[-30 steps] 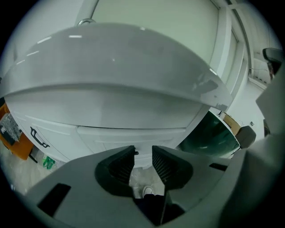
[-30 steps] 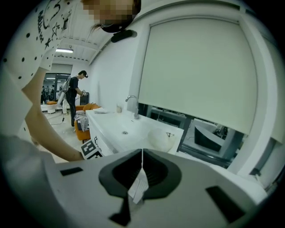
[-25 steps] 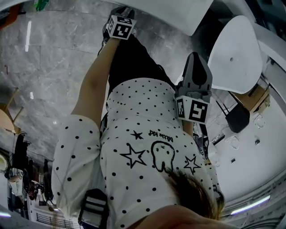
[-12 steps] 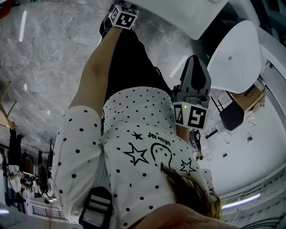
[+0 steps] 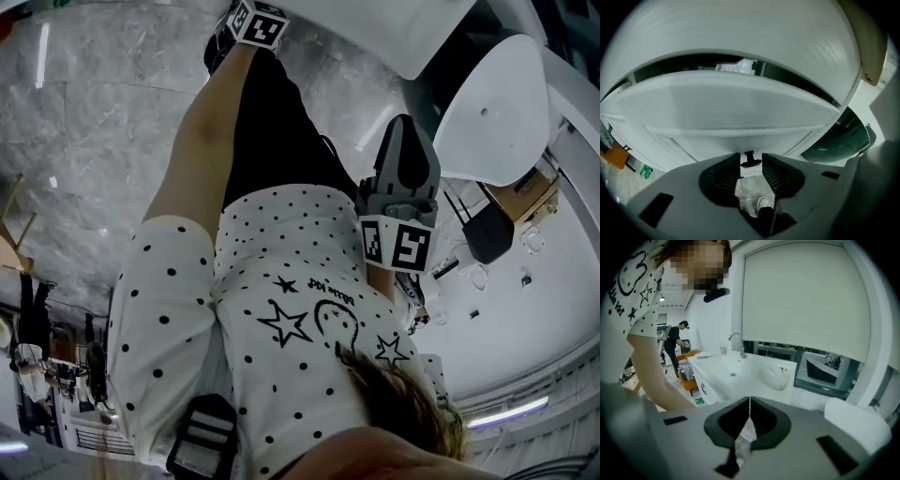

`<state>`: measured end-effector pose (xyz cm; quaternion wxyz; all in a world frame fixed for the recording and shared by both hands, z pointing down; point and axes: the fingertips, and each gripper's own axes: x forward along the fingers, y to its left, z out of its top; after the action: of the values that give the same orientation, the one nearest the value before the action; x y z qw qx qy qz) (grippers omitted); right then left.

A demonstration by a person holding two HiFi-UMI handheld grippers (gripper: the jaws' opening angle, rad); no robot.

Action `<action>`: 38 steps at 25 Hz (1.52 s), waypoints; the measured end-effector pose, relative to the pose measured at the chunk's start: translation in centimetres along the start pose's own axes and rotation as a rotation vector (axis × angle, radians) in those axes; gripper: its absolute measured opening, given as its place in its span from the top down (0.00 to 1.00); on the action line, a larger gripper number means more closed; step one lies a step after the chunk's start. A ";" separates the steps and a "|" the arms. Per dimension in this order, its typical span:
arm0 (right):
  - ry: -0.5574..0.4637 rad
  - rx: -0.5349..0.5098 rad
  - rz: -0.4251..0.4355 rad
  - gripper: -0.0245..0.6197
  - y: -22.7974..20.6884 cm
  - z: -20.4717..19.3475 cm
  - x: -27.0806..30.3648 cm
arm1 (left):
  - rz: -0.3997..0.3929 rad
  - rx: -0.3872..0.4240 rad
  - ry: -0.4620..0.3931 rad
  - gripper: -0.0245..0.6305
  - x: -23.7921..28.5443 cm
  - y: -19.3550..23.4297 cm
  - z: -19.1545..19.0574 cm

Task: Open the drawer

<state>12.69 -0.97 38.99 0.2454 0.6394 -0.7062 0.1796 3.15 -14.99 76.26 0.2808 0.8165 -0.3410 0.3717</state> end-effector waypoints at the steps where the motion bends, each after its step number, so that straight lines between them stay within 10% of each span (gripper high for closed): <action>1: 0.000 0.002 -0.001 0.94 0.0 -0.1 0.0 | 0.003 0.006 -0.003 0.75 0.0 0.0 0.0; 38: 0.014 0.016 0.009 0.94 0.6 -0.9 0.0 | 0.019 -0.013 -0.013 0.76 -1.0 -0.2 -1.3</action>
<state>12.18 -0.36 39.72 0.2444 0.6368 -0.7059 0.1911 2.28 -13.56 76.14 0.2803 0.8138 -0.3528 0.3671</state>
